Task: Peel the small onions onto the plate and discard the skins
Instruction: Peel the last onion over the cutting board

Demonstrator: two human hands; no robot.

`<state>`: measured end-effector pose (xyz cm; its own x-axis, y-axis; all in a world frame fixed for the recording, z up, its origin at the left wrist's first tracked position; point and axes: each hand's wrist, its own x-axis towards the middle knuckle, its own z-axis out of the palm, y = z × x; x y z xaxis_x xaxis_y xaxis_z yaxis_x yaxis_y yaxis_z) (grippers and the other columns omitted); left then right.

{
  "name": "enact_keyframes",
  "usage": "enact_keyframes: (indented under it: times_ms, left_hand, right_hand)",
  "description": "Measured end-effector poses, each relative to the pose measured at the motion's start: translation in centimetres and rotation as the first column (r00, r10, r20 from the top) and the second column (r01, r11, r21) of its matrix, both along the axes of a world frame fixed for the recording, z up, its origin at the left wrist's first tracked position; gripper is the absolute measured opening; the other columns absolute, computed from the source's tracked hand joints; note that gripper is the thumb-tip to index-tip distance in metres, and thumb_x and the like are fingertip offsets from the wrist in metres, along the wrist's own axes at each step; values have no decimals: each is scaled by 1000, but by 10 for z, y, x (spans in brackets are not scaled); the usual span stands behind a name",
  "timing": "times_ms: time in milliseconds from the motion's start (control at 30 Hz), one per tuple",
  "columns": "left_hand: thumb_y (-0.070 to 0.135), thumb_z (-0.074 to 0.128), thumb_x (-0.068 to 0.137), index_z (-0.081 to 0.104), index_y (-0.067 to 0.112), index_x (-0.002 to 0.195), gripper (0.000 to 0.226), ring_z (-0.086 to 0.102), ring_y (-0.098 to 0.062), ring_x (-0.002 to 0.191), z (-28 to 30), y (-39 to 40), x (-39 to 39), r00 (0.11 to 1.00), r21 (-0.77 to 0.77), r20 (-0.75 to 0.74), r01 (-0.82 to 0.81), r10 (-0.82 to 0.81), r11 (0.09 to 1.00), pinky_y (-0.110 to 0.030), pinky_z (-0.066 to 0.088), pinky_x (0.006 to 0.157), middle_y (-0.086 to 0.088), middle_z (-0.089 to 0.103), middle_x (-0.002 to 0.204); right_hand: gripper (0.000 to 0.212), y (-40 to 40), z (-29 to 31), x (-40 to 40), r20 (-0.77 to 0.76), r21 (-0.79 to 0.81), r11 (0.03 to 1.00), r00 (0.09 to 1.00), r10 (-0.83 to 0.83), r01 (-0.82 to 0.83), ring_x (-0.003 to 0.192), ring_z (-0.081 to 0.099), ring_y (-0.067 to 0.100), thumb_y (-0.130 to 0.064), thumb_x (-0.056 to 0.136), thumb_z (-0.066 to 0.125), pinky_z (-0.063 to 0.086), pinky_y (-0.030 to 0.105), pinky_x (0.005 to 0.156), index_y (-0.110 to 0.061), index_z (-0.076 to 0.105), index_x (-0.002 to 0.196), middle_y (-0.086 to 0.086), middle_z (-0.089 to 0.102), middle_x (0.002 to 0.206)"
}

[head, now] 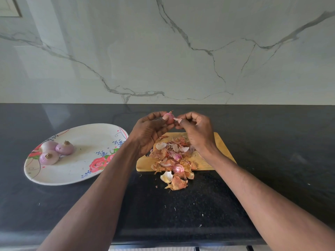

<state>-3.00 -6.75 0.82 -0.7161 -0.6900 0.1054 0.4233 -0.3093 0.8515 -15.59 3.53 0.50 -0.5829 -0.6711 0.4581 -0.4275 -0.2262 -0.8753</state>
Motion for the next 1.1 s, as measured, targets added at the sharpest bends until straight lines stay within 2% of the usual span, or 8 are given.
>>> enact_keyframes:
  times_ms: [167, 467, 667, 800, 867, 933, 1000, 1100]
  left_hand:
    - [-3, 53, 98, 64, -5, 110, 16, 73, -26, 93, -1, -2, 0, 1000, 23, 21, -14, 13, 1000, -33, 60, 89, -21, 72, 102]
    - [-3, 48, 100, 62, -3, 112, 19, 73, -28, 93, 3, 1, 3, 1000, 87, -8, 28, -27, 996, -29, 61, 82, -22, 71, 104]
    - [5, 65, 83, 65, -1, 108, 26, 71, -26, 95, 3, 2, 3, 999, 76, -19, 31, -30, 997, -29, 61, 85, -18, 71, 102]
    - [3, 62, 89, 67, 1, 108, 19, 68, -35, 110, 1, -2, 2, 1000, 113, -12, -3, 5, 994, -35, 60, 88, -21, 69, 111]
    - [4, 61, 94, 67, 3, 109, 17, 67, -37, 111, 2, -3, 3, 1000, 113, 9, -17, 16, 993, -35, 61, 86, -21, 69, 113]
    - [5, 65, 88, 67, 3, 109, 21, 67, -36, 111, 3, -2, 4, 1000, 107, 13, -13, 12, 994, -32, 62, 82, -21, 70, 112]
    - [4, 68, 81, 67, 1, 111, 30, 68, -34, 112, 4, -2, 4, 1000, 108, 5, -9, 8, 994, -30, 61, 82, -20, 71, 113]
    - [-5, 64, 83, 67, 0, 111, 28, 73, -25, 98, 4, 0, 3, 1000, 99, 3, 0, 0, 995, -33, 61, 84, -16, 73, 107]
  right_hand:
    - [7, 1, 1, 0, 28, -11, 1000, 1000, 12, -12, 73, 73, 10, -7, 93, 66, 55, 18, 66, -5, 72, 90, 3, 75, 82]
    - [7, 0, 0, -2, 55, -28, 999, 998, 37, -36, 75, 75, 16, -4, 92, 64, 60, 29, 74, -2, 70, 90, 7, 75, 88]
    - [9, 0, 0, -2, 65, -37, 999, 997, 37, -34, 75, 75, 19, -5, 92, 63, 61, 36, 76, -4, 68, 85, 8, 75, 88]
    - [7, -3, -2, -6, 51, 32, 999, 998, -33, 31, 76, 73, 18, -3, 91, 64, 60, 31, 73, -6, 69, 88, 7, 74, 86]
    - [11, -4, -5, -8, -45, 107, 992, 997, -66, 70, 76, 70, 16, -6, 91, 65, 54, 20, 68, -12, 74, 86, 4, 74, 83]
    - [11, -3, -5, -9, -84, 143, 987, 994, -67, 78, 74, 68, 13, -15, 90, 69, 48, 13, 61, -15, 78, 84, 0, 75, 79]
    - [7, -1, -3, -8, -48, 116, 992, 998, -44, 49, 75, 69, 5, -18, 89, 72, 49, 11, 65, -17, 79, 90, -7, 76, 81]
    - [6, -1, -1, -7, -25, 54, 999, 1000, 5, -4, 78, 73, 12, -21, 88, 75, 59, 27, 74, -18, 79, 91, -4, 77, 81]
